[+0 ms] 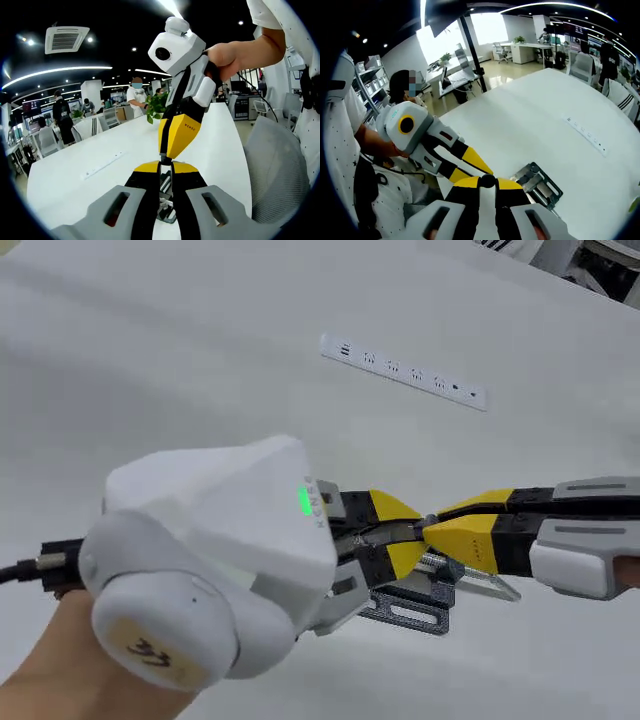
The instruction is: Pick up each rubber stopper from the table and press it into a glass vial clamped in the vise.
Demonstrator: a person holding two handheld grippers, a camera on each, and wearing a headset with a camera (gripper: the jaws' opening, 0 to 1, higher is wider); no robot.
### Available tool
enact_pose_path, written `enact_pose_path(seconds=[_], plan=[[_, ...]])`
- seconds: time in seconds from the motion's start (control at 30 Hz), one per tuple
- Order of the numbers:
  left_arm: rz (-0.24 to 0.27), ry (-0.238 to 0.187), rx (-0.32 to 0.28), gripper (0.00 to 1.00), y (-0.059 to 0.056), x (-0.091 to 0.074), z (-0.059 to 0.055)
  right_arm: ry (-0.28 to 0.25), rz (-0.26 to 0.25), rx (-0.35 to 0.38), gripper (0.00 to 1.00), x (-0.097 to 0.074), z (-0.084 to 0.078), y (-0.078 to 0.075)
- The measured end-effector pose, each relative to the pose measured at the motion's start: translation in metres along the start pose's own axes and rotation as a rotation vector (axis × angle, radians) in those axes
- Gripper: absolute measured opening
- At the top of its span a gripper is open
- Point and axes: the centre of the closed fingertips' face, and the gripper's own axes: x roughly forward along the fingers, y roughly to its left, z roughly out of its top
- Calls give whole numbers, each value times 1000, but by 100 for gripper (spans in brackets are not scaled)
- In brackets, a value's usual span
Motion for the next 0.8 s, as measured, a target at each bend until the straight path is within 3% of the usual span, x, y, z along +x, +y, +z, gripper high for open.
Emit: enact_pose_path(seconds=[0.17,0.37,0.8], plan=[[-3,-9,-7,8,-2,-5,-3,9,4,-2,5,3,-1,-1],[9,42,-32,15,1,-15,-24,41,-16,-38,5,9,-2,-10],[60,100,-85,42,21,-37,-60,189,-47,-157,5,47,-22,-39]])
